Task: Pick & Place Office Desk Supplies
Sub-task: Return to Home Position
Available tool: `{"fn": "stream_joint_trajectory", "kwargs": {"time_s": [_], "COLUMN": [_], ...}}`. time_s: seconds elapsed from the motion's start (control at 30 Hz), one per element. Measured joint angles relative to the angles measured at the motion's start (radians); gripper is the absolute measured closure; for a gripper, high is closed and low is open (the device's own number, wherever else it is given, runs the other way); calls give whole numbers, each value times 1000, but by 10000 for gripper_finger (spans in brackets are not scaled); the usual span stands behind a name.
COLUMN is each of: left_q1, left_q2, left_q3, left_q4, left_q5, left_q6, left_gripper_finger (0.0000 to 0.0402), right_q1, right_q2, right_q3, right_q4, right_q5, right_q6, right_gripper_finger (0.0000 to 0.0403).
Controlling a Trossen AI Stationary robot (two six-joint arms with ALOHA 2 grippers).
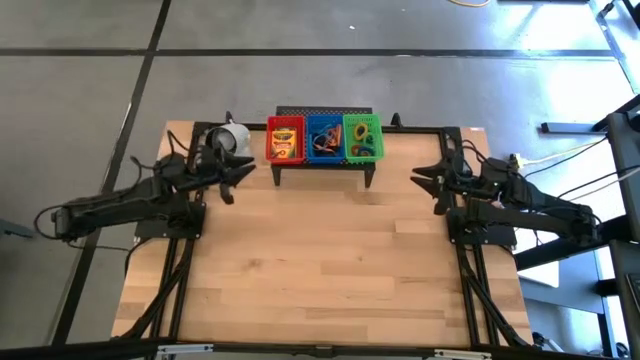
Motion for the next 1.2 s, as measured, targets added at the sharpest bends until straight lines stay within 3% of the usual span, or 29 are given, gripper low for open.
{"fn": "stream_joint_trajectory", "kwargs": {"time_s": [0.53, 0.93, 1.2], "left_q1": [0, 0, 0], "left_q2": [0, 0, 0], "left_q3": [-209, -278, -278], "left_q4": [178, 230, 223], "left_q5": [1, 1, 1], "left_q6": [-55, -17, -6], "left_gripper_finger": [298, 301, 298], "right_q1": [0, 0, 0], "right_q2": [-34, -34, -34], "right_q3": [-143, -236, -348], "right_q4": [122, 255, 449], "right_q5": [-57, -60, -86], "right_q6": [0, 24, 53], "right_gripper_finger": [273, 273, 273]}}
